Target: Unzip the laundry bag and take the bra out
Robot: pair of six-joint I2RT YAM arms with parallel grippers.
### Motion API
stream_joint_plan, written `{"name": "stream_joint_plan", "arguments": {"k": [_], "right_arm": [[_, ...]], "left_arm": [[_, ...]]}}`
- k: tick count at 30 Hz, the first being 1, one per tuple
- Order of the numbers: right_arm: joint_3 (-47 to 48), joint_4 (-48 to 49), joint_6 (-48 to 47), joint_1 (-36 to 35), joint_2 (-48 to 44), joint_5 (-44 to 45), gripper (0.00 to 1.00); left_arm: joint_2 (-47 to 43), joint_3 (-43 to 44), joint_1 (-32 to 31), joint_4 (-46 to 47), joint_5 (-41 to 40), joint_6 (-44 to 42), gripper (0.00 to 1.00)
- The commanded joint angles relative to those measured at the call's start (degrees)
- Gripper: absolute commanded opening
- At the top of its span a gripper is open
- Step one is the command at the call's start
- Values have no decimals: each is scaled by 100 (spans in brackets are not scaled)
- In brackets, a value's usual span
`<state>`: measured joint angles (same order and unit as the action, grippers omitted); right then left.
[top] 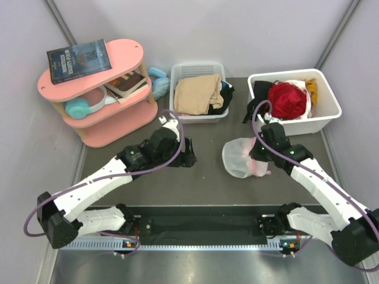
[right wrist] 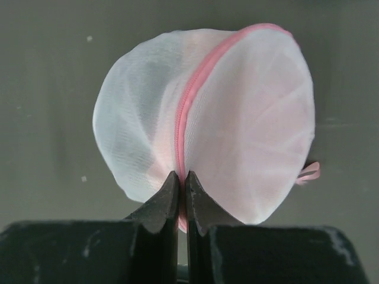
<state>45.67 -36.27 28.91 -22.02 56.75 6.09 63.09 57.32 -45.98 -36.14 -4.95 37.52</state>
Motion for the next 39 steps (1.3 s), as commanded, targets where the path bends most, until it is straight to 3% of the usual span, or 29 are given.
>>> {"name": "stream_joint_plan", "arguments": {"k": [1, 5, 9, 14, 24, 39], "right_arm": [[635, 155, 1536, -767, 309, 463, 0], [1127, 261, 2258, -1592, 915, 945, 0], [1969, 138, 2926, -2218, 1950, 1386, 0], [2700, 269, 3534, -2719, 2796, 1316, 0], [3404, 727, 3895, -2948, 3597, 833, 0], [3255, 920, 3877, -2975, 3457, 516, 0]], "left_arm": [[81, -18, -420, 1072, 73, 545, 85], [19, -449, -658, 1934, 460, 765, 86], [54, -503, -737, 2050, 460, 836, 86], [63, -660, -799, 2032, 355, 836, 86], [142, -1030, -808, 1663, -445, 863, 82], [976, -653, -816, 1575, -1333, 283, 72]]}}
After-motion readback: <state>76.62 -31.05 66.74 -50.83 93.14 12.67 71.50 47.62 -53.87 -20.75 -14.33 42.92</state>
